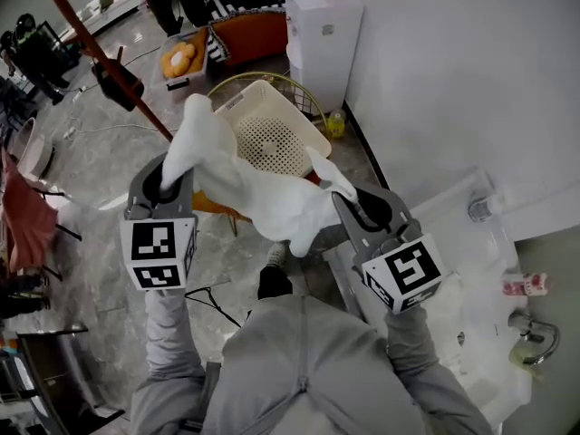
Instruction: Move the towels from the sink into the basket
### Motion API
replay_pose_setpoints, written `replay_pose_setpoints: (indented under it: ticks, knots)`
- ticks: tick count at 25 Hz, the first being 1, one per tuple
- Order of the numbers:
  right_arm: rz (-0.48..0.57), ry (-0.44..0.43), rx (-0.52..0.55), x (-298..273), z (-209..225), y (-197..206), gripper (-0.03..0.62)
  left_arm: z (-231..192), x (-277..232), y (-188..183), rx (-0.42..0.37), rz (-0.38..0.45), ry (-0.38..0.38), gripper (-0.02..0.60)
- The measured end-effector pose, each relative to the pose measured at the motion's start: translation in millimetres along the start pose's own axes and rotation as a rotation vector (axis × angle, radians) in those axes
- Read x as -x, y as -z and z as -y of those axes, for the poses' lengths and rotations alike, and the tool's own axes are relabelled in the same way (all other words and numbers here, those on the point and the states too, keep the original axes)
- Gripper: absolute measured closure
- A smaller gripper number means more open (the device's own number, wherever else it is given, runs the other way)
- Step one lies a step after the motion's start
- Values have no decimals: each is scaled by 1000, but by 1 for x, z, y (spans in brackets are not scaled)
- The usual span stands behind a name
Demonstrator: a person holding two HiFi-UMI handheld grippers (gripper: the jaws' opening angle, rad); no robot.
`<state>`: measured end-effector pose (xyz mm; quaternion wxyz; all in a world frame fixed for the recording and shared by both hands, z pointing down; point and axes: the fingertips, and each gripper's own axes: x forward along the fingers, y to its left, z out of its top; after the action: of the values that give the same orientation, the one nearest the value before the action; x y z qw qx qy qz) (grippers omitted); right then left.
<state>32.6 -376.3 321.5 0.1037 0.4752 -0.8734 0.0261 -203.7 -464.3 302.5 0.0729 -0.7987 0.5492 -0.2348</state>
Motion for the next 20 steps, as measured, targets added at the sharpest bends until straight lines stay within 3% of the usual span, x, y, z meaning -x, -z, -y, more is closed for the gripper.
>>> replay_pose_setpoints:
  ticks: [10,15,20]
  knots:
    - [-58,96,-23,-118,51,-14,551,-34,-147,-10,-18,7,162,436]
    - [-143,103,-66,-186,71,19,551,-21,-218,21,-45,-68,263,436]
    - [-299,82,-116,-240,78,83,551,14,-272,82,-69,-216,377,436]
